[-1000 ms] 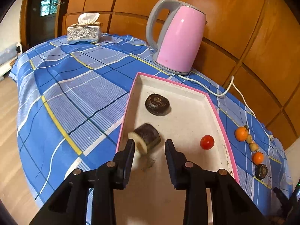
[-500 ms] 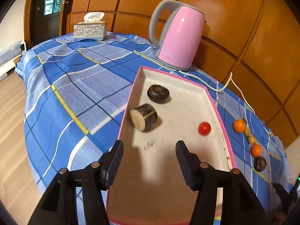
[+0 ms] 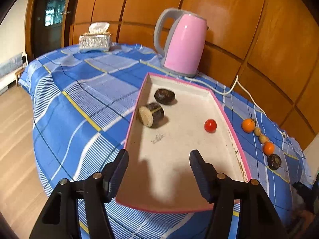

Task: Organize fruits
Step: 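Reach the right tool to the orange carrot and grasp it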

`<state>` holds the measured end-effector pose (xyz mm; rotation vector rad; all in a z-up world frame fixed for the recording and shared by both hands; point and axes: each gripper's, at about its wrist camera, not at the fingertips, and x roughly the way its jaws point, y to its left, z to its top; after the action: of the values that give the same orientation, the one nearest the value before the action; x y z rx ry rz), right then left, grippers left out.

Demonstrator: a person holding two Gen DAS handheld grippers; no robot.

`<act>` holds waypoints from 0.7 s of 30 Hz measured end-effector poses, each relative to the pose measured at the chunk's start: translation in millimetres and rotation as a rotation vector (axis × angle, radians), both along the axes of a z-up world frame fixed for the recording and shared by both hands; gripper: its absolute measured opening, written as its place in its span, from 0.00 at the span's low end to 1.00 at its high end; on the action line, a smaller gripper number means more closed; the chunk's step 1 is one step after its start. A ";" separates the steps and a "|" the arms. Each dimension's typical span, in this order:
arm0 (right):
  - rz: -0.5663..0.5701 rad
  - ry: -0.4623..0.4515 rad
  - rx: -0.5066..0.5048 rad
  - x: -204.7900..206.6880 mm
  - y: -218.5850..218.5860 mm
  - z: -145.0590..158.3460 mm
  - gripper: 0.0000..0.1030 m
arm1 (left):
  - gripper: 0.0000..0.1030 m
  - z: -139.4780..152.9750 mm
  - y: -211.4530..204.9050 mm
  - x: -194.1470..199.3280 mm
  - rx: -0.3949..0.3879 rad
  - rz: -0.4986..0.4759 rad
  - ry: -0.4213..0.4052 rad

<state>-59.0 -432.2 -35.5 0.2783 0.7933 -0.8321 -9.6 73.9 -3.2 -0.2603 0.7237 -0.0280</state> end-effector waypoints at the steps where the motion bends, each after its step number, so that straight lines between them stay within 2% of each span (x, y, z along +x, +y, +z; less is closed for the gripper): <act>1: 0.001 0.004 -0.002 0.2 0.1 0.1 0.42 | 0.71 2.2 1.4 -2.3 0.010 0.015 -0.015; 3: 0.003 0.010 -0.003 0.8 -0.1 0.3 0.42 | 0.75 7.5 8.7 -5.7 0.013 0.053 -0.050; 5: 0.005 0.014 -0.001 1.3 -0.8 0.8 0.42 | 0.76 8.3 14.9 -2.5 0.002 0.074 -0.050; 9: 0.020 0.032 0.022 4.5 -1.8 4.0 0.41 | 0.76 -4.9 19.4 5.3 -0.006 0.082 0.020; 11: 0.053 0.032 0.053 8.4 -0.7 6.3 0.40 | 0.76 -11.0 19.0 7.5 -0.004 0.086 0.045; 14: 0.101 0.054 0.044 16.5 6.4 6.3 0.39 | 0.76 -18.8 23.1 9.4 -0.013 0.110 0.074; 16: 0.119 0.055 0.059 19.4 8.9 7.3 0.36 | 0.77 -23.3 25.9 11.0 -0.018 0.128 0.092; 18: 0.165 0.045 0.104 26.2 12.2 11.2 0.35 | 0.78 -28.1 28.4 11.8 -0.028 0.141 0.113; 21: 0.306 -0.003 0.175 46.1 24.1 23.5 0.35 | 0.78 -31.2 27.8 12.0 -0.027 0.141 0.121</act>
<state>-12.9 -408.1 -12.1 0.3040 0.8821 -0.4757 2.3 101.8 -34.4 -0.3403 0.8240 0.1125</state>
